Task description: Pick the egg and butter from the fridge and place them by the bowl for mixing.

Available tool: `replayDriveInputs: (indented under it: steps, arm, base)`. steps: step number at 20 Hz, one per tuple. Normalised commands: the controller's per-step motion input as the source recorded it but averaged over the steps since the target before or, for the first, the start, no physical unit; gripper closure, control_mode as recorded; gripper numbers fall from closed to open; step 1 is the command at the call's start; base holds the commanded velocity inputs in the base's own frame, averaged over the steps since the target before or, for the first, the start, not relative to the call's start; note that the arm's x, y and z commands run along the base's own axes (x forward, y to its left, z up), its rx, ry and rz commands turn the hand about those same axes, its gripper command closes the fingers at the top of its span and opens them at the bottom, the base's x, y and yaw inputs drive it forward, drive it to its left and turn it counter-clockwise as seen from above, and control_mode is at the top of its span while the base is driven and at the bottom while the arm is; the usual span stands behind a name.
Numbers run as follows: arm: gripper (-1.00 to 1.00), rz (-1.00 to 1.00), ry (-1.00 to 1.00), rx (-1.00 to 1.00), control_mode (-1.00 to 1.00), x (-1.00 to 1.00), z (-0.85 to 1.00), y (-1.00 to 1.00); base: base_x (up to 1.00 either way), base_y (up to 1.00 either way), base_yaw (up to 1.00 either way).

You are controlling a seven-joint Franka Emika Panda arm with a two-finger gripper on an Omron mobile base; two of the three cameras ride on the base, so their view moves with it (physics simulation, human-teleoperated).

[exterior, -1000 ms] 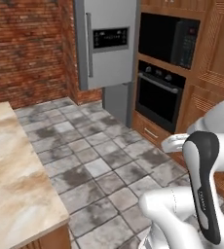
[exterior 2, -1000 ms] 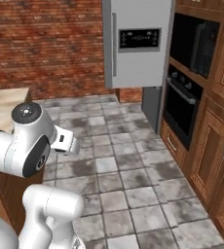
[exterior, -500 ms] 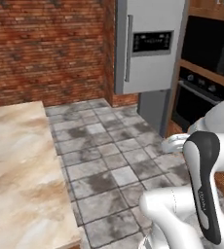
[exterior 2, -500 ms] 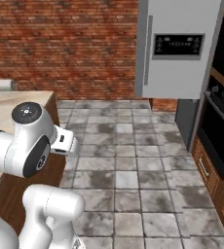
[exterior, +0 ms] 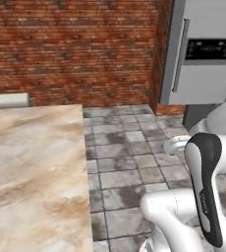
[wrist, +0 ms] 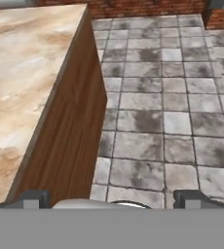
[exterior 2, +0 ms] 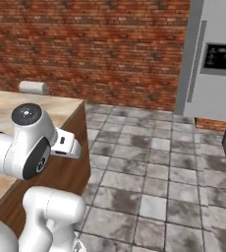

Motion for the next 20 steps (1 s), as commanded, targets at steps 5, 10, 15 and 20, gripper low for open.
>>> replayDriveInputs:
  steps: [5,10,15,20]
  arm:
    - [-1.0,0.0,0.0,0.0,1.0,0.0,0.0,0.0]
    - [-1.0,0.0,0.0,0.0,1.0,0.0,0.0,0.0]
    - [-1.0,0.0,0.0,0.0,1.0,0.0,0.0,0.0]
    - [-1.0,0.0,0.0,0.0,1.0,0.0,0.0,0.0]
  base:
    - [0.69,-0.1,0.43]
    - [0.72,-0.24,0.27]
    - [0.75,-0.4,0.03]
    - [0.69,-0.38,0.0]
